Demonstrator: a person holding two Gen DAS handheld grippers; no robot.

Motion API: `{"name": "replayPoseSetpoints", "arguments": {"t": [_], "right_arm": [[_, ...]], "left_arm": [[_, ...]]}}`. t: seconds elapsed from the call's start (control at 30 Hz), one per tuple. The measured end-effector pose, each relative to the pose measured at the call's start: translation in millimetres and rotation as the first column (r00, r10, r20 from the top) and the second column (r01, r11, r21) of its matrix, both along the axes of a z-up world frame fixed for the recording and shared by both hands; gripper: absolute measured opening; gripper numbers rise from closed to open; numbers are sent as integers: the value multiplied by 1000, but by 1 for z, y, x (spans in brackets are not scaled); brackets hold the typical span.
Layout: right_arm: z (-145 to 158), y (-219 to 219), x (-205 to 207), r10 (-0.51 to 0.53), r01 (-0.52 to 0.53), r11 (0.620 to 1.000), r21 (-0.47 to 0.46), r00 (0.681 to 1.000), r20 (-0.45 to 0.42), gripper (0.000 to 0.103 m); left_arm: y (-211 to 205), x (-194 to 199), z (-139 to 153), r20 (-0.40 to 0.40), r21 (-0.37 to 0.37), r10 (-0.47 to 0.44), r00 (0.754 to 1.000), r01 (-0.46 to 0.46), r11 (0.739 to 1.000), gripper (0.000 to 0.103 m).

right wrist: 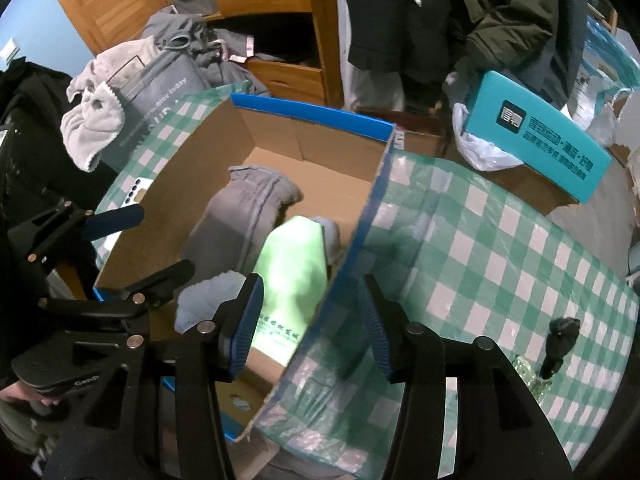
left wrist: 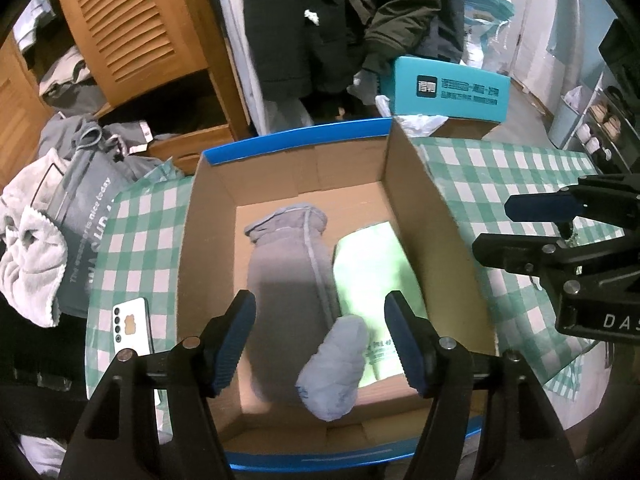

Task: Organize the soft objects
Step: 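Open both grippers to release the white bundle and green tube into the box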

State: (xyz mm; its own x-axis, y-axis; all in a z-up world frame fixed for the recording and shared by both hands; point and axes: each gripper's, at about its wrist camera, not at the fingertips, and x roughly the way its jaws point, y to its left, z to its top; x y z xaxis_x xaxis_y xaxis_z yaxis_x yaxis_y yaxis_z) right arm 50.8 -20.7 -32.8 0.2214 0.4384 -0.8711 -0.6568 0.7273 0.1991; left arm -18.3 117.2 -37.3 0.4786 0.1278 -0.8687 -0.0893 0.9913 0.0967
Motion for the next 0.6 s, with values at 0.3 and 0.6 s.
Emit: {"name": "replayPoseSetpoints", "arguments": {"t": [0.3,0.6], "right_arm": [[-6,-28,0,-39,39,999,-14,999,6,58],[-17,-65,7,-102,102,995,-20,995,-16,58]], "left_arm": [[-28,6,0,-7,21,-56,998,56,998,69],[-54,13,3,-6,37,-102,995,102,994,72]]}}
